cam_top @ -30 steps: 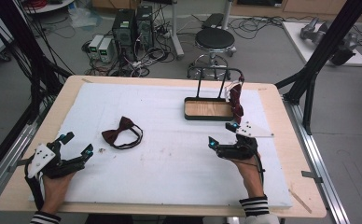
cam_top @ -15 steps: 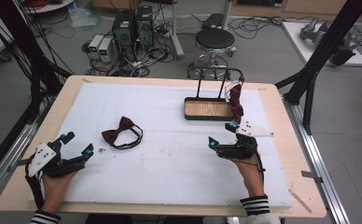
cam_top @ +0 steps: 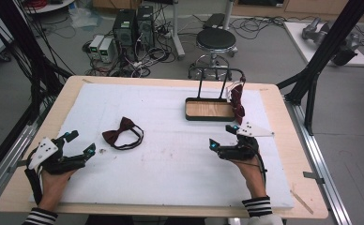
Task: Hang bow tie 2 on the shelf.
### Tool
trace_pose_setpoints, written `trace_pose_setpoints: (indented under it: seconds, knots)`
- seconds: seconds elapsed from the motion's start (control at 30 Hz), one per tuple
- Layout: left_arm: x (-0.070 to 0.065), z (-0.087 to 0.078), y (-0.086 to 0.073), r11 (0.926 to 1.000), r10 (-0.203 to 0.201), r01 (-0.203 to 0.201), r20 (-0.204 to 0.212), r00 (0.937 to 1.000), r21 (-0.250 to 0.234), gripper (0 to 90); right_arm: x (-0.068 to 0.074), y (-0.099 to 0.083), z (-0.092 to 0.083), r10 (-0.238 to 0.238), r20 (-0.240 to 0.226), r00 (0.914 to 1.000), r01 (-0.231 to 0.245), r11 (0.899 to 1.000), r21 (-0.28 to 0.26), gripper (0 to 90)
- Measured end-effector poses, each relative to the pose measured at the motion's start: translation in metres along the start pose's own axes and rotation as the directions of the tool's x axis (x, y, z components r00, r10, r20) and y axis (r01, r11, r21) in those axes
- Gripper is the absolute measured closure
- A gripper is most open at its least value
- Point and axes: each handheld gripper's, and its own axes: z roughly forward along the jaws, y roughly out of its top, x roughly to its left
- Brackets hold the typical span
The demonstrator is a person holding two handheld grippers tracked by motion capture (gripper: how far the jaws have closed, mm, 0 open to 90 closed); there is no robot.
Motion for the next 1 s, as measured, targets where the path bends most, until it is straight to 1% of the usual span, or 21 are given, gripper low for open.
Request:
trace_pose_setpoints:
  seconds: [0.07, 0.17, 0.27, 0.3, 0.33, 0.37, 0.4, 0.43, 0.47, 0.5, 0.57, 0.6, 0.63, 0.67, 0.7, 0.73, 0.8, 0.83, 0.93, 0.97, 1.0]
  knots:
    - [0.000, 0.002, 0.005, 0.9996, 0.017, -0.018, 0.013, 0.9998, 0.022, 13.8, 0.000, 0.000, 0.000, 0.007, -0.004, 1.0000, -0.007, 1.000, -0.004, 10.8]
    - [0.002, 0.007, 0.011, 0.9981, 0.024, -0.027, 0.039, 0.9989, 0.055, 13.8, 0.001, 0.001, -0.002, 0.014, -0.011, 0.9998, -0.014, 1.000, -0.010, 10.8]
    - [0.005, 0.013, 0.018, 0.9939, 0.039, -0.044, 0.054, 0.9978, 0.101, 13.8, 0.001, 0.001, -0.004, 0.005, -0.017, 0.9998, -0.006, 1.000, -0.028, 10.8]
    - [0.006, 0.016, 0.020, 0.9927, 0.034, -0.041, 0.060, 0.9976, 0.114, 13.8, 0.001, 0.001, -0.005, 0.015, -0.024, 0.9996, -0.016, 1.000, -0.026, 10.8]
    - [0.007, 0.018, 0.023, 0.9906, 0.034, -0.043, 0.070, 0.9970, 0.130, 13.8, 0.001, 0.002, -0.005, 0.011, -0.025, 0.9996, -0.012, 0.999, -0.034, 10.8]
    - [0.009, 0.021, 0.025, 0.9879, 0.029, -0.041, 0.079, 0.9965, 0.149, 13.8, 0.001, 0.002, -0.006, 0.018, -0.029, 0.9994, -0.019, 0.999, -0.031, 10.8]
    - [0.010, 0.024, 0.027, 0.9845, 0.030, -0.045, 0.086, 0.9959, 0.170, 13.8, 0.001, 0.002, -0.006, 0.014, -0.030, 0.9995, -0.015, 0.999, -0.040, 10.8]
    - [0.011, 0.027, 0.028, 0.9810, 0.029, -0.046, 0.091, 0.9954, 0.188, 13.8, 0.001, 0.002, -0.007, 0.019, -0.034, 0.9992, -0.021, 0.999, -0.041, 10.8]
    - [0.012, 0.030, 0.030, 0.9766, 0.030, -0.051, 0.099, 0.9946, 0.209, 13.8, 0.001, 0.002, -0.007, 0.009, -0.041, 0.9991, -0.012, 0.999, -0.052, 10.8]
    - [0.014, 0.033, 0.031, 0.9726, 0.031, -0.055, 0.108, 0.9937, 0.226, 13.8, 0.001, 0.003, -0.008, 0.013, -0.051, 0.9986, -0.016, 0.998, -0.059, 10.8]
    - [0.017, 0.038, 0.033, 0.9652, 0.022, -0.054, 0.129, 0.9915, 0.256, 13.8, 0.002, 0.003, -0.009, 0.018, -0.069, 0.9974, -0.023, 0.997, -0.072, 10.7]
    - [0.018, 0.041, 0.033, 0.9606, 0.018, -0.056, 0.141, 0.9899, 0.272, 13.8, 0.001, 0.003, -0.008, 0.005, -0.079, 0.9969, -0.012, 0.997, -0.083, 10.7]
    - [0.020, 0.043, 0.033, 0.9566, 0.013, -0.054, 0.143, 0.9896, 0.286, 13.8, 0.002, 0.003, -0.008, 0.010, -0.088, 0.9961, -0.017, 0.997, -0.080, 10.5]
    - [0.021, 0.046, 0.033, 0.9509, 0.014, -0.058, 0.146, 0.9892, 0.304, 13.8, 0.002, 0.003, -0.008, 0.013, -0.093, 0.9956, -0.020, 0.997, -0.076, 10.5]
    - [0.022, 0.048, 0.033, 0.9443, 0.015, -0.063, 0.148, 0.9889, 0.323, 13.8, 0.001, 0.003, -0.007, -0.001, -0.091, 0.9958, -0.006, 0.997, -0.080, 10.5]
    - [0.023, 0.051, 0.033, 0.9392, 0.017, -0.066, 0.148, 0.9889, 0.337, 13.8, 0.002, 0.003, -0.007, 0.007, -0.096, 0.9954, -0.014, 0.997, -0.073, 10.4]
    - [0.024, 0.054, 0.033, 0.9308, 0.015, -0.069, 0.151, 0.9883, 0.359, 13.9, 0.002, 0.003, -0.007, 0.003, -0.092, 0.9957, -0.010, 0.997, -0.074, 9.7]
    - [0.025, 0.056, 0.033, 0.9270, 0.018, -0.074, 0.154, 0.9879, 0.368, 14.0, 0.002, 0.003, -0.007, 0.009, -0.094, 0.9955, -0.016, 0.997, -0.071, 9.7]
    - [0.028, 0.061, 0.032, 0.9103, 0.017, -0.085, 0.168, 0.9857, 0.405, 14.5, 0.002, 0.003, -0.006, 0.005, -0.094, 0.9956, -0.012, 0.997, -0.073, 9.7]
    - [0.029, 0.063, 0.032, 0.9067, 0.010, -0.080, 0.169, 0.9855, 0.414, 14.7, 0.002, 0.003, -0.006, 0.007, -0.099, 0.9950, -0.015, 0.997, -0.073, 9.7]
    - [0.031, 0.065, 0.031, 0.8984, 0.003, -0.080, 0.176, 0.9844, 0.432, 14.8, 0.002, 0.003, -0.006, 0.009, -0.100, 0.9949, -0.017, 0.997, -0.074, 9.7]
